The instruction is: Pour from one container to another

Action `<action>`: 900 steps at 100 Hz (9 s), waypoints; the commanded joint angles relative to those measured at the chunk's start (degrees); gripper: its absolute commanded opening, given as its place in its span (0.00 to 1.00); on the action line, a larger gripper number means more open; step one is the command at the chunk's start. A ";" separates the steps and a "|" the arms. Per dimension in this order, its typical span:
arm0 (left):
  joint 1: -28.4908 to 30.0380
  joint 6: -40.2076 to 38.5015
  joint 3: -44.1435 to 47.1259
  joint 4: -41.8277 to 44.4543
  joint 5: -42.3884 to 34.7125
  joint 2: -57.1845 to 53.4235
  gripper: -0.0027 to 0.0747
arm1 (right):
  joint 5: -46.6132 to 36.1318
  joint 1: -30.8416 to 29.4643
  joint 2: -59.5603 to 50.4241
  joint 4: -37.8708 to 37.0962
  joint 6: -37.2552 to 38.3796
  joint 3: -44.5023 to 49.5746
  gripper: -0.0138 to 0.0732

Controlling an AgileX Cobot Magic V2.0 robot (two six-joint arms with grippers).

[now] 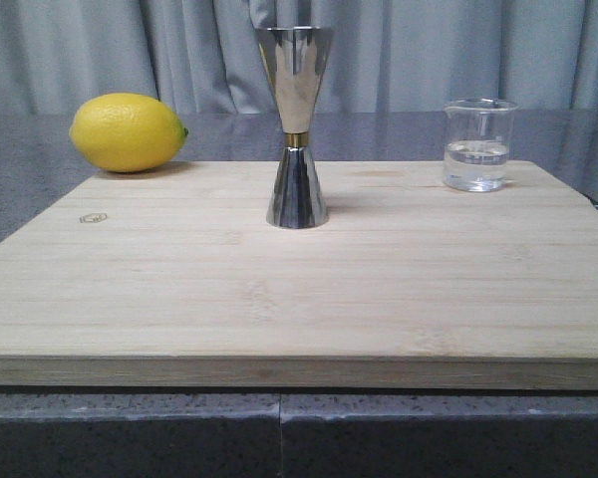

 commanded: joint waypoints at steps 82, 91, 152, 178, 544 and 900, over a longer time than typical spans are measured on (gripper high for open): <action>-0.02 -0.19 1.53 -0.53 -4.17 -1.24 0.01 | -4.59 0.04 -1.15 -0.41 -0.07 0.58 0.09; -0.02 -0.19 1.53 -0.53 -4.17 -1.24 0.01 | -4.59 0.04 -1.15 -0.41 -0.07 0.58 0.09; -0.02 -0.19 1.53 -0.53 -4.17 -1.24 0.01 | -4.59 0.04 -1.15 -0.41 -0.07 0.58 0.09; -0.02 -0.19 1.53 -0.53 -4.17 -1.24 0.01 | -4.59 0.04 -1.15 -0.41 -0.07 0.58 0.09; -50.07 0.42 -27.48 2.54 -43.57 71.37 0.72 | 16.57 0.04 29.47 7.40 0.61 -33.26 0.66; -44.85 -8.24 -36.62 10.31 -59.96 94.09 0.12 | 15.55 0.04 30.17 7.40 0.61 -33.26 0.66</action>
